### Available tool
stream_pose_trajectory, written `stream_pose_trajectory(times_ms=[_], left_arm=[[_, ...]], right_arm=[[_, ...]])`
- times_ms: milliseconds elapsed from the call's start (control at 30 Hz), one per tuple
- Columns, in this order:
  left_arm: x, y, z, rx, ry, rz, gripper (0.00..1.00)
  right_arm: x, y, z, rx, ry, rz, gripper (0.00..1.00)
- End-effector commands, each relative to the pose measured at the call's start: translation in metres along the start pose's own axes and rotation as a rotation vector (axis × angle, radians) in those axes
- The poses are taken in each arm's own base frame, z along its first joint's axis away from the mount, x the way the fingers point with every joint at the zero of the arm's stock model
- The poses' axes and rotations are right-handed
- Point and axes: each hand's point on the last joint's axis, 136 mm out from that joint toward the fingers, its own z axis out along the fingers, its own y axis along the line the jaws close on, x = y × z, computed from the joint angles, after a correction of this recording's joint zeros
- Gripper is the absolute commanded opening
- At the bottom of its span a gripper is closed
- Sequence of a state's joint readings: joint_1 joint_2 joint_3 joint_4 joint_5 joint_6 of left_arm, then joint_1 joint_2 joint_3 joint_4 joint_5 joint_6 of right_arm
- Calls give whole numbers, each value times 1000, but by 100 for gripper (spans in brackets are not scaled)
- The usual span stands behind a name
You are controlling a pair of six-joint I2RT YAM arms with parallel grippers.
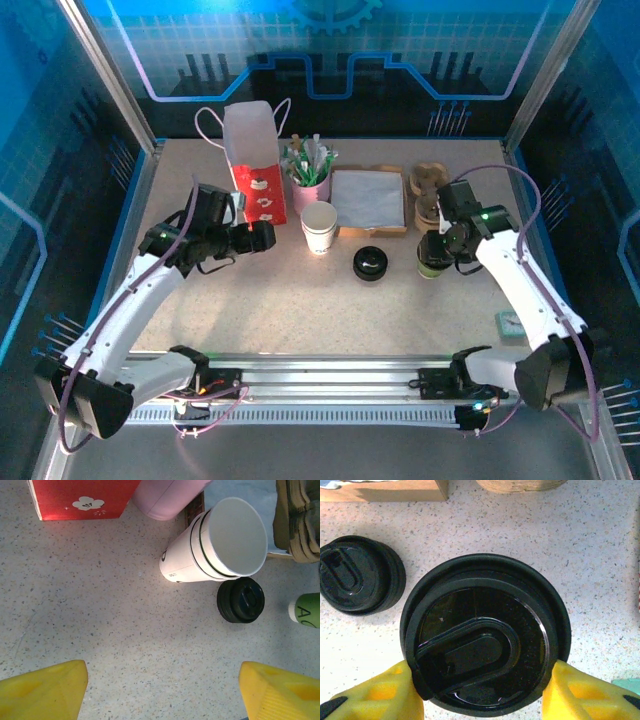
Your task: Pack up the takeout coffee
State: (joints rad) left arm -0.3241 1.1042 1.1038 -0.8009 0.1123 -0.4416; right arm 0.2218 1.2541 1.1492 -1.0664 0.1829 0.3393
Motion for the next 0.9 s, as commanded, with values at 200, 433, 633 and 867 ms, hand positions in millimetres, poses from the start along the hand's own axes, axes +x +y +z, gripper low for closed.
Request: stream_pose_trajectory(times_ms=[200,433,633,867], left_arm=[[7,0,4,36,25,9,80],[9,0,6,39,36,7,80],[10,1,8,37,43,5,80],[11,1,10,32,60,-4,80]], right_arm=[[-25,-9,18,-26,0,83,36],[-31,-10,28,-37,22,97,38],[-33,-11,30,-31,20,99,43],[-38,-10,27,-36,7,100,53]])
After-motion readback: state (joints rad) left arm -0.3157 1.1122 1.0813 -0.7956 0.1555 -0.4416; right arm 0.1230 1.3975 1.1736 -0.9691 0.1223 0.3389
